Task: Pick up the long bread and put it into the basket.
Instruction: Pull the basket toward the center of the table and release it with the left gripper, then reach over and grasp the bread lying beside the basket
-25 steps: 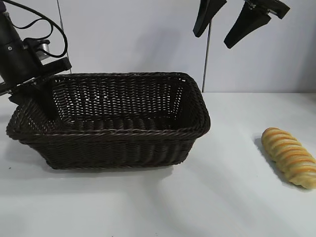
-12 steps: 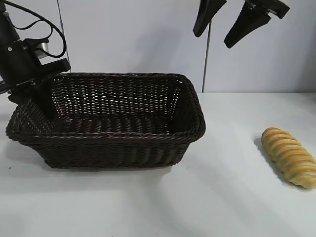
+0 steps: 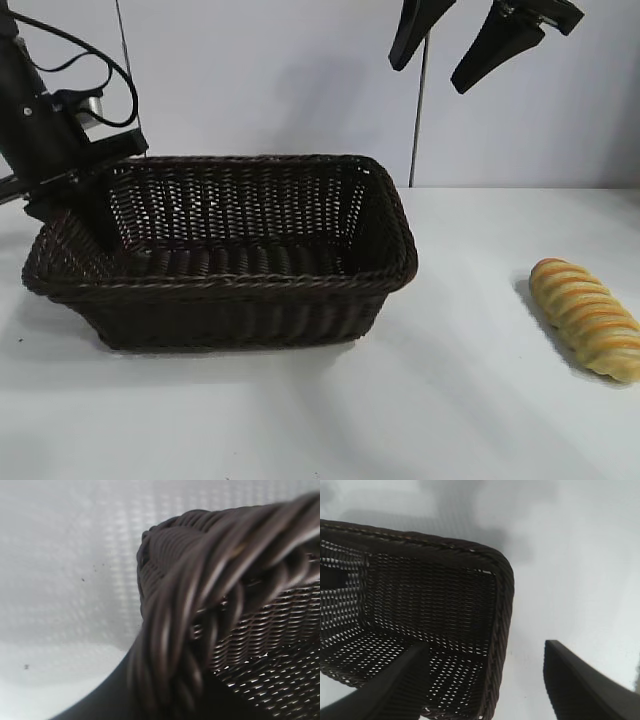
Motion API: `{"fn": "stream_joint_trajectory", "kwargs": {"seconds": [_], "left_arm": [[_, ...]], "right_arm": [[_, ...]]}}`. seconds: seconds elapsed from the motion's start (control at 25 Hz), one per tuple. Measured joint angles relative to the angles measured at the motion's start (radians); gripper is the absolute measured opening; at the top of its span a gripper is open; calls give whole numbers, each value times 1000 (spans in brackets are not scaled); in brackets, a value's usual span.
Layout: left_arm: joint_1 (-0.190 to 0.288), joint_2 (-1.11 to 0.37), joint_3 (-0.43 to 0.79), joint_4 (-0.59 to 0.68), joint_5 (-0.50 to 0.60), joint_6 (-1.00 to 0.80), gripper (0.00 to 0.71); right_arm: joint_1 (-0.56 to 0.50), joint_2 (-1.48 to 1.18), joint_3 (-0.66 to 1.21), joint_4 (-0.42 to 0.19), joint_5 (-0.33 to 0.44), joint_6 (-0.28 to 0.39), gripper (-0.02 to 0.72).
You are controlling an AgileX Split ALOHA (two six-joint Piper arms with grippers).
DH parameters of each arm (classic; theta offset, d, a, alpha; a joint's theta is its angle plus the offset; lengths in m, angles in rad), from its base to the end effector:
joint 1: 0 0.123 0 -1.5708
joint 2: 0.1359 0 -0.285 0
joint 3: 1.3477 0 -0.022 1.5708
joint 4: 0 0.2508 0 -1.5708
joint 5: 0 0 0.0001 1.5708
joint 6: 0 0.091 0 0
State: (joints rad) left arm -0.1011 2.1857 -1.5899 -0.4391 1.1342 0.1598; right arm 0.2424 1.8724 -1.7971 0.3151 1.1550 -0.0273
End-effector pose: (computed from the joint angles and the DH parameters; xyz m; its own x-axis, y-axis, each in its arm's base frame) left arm 0.4157 -0.0774 0.1445 -0.9966 0.0675 0.0465 0.0445 0.9224 -0.3836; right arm 0.3907 0.1232 0.3274 -0.9069 -0.1221 -0.4032 -0.2566 0.9191 0.2990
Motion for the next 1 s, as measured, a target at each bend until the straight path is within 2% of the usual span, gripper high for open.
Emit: {"fn": "stream_joint_trajectory", "kwargs": {"seconds": [0.12, 0.2, 0.24, 0.4, 0.48, 0.64, 1.0], "left_arm": [[0, 0, 0, 0, 0, 0, 100], [0, 0, 0, -2, 1, 0, 139], [0, 0, 0, -6, 1, 0, 181], [-1, 0, -8, -9, 8, 0, 472], [-1, 0, -21, -8, 15, 0, 551], [-1, -21, -27, -4, 23, 0, 591], [-1, -163, -28, 6, 56, 0, 596]], "right_arm": [[0, 0, 0, 0, 0, 0, 476], [0, 0, 0, 0, 0, 0, 476], [0, 0, 0, 0, 0, 0, 476], [0, 0, 0, 0, 0, 0, 476], [0, 0, 0, 0, 0, 0, 476], [0, 0, 0, 0, 0, 0, 476], [0, 0, 0, 0, 0, 0, 476]]}}
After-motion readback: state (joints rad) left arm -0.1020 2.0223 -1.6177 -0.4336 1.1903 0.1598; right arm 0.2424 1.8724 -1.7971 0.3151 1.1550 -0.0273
